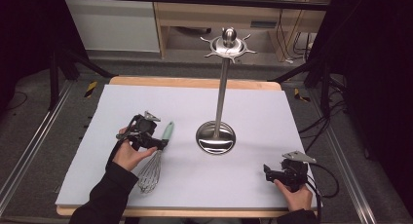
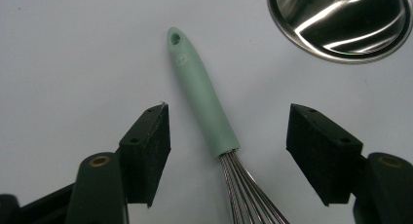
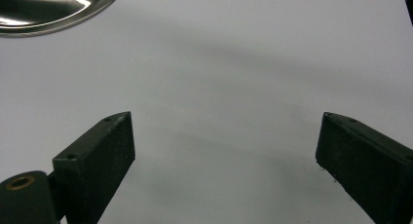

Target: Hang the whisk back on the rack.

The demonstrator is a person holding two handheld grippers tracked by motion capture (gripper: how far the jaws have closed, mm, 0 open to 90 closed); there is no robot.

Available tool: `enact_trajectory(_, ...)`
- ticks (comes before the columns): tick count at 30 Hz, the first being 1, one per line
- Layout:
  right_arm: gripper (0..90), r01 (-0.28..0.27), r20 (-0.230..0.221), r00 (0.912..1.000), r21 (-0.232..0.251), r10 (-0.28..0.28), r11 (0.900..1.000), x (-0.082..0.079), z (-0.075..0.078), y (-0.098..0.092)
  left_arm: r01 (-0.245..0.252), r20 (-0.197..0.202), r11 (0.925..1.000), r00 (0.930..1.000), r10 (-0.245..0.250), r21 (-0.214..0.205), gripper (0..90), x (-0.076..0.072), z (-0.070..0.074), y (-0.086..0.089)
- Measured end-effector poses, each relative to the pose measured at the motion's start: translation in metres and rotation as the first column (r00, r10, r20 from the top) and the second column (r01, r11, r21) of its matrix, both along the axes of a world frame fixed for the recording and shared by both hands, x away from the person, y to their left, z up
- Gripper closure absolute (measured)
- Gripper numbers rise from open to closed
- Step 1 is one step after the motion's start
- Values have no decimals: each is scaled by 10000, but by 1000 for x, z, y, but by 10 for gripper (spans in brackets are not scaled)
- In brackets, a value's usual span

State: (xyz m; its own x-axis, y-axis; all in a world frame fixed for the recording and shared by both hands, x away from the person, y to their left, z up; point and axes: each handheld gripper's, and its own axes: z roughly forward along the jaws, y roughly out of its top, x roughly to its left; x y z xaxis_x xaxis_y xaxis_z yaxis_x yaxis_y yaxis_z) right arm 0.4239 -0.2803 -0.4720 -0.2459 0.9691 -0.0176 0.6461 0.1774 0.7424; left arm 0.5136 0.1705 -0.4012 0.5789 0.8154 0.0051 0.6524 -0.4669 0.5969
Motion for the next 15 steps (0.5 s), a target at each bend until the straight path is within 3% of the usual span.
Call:
enact_trajectory(7,77,-10,-23,10000,21,10,10000,0,0,0,-77,-263,9999,9996,81,137,353,7,-8,-3)
enact_trajectory(15,76,-9,-68,10000,39,9,10000,1,0,0,-28,-852,9992,9963,61,388,380,14,-20,-7)
